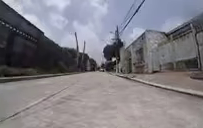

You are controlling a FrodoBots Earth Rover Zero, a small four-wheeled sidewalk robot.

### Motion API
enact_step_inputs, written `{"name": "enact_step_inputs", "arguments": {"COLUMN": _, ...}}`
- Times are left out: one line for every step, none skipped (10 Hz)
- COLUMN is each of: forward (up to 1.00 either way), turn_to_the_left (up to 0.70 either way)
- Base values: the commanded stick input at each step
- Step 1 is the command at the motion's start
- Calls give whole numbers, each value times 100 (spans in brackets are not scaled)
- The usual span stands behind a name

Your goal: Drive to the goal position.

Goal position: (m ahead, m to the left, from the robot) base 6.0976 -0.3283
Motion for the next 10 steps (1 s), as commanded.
{"name": "enact_step_inputs", "arguments": {"forward": 50, "turn_to_the_left": 1}}
{"name": "enact_step_inputs", "arguments": {"forward": 50, "turn_to_the_left": 1}}
{"name": "enact_step_inputs", "arguments": {"forward": 50, "turn_to_the_left": 1}}
{"name": "enact_step_inputs", "arguments": {"forward": 50, "turn_to_the_left": 1}}
{"name": "enact_step_inputs", "arguments": {"forward": 50, "turn_to_the_left": -13}}
{"name": "enact_step_inputs", "arguments": {"forward": 50, "turn_to_the_left": -48}}
{"name": "enact_step_inputs", "arguments": {"forward": 50, "turn_to_the_left": -41}}
{"name": "enact_step_inputs", "arguments": {"forward": 50, "turn_to_the_left": -32}}
{"name": "enact_step_inputs", "arguments": {"forward": 50, "turn_to_the_left": -23}}
{"name": "enact_step_inputs", "arguments": {"forward": 50, "turn_to_the_left": -15}}
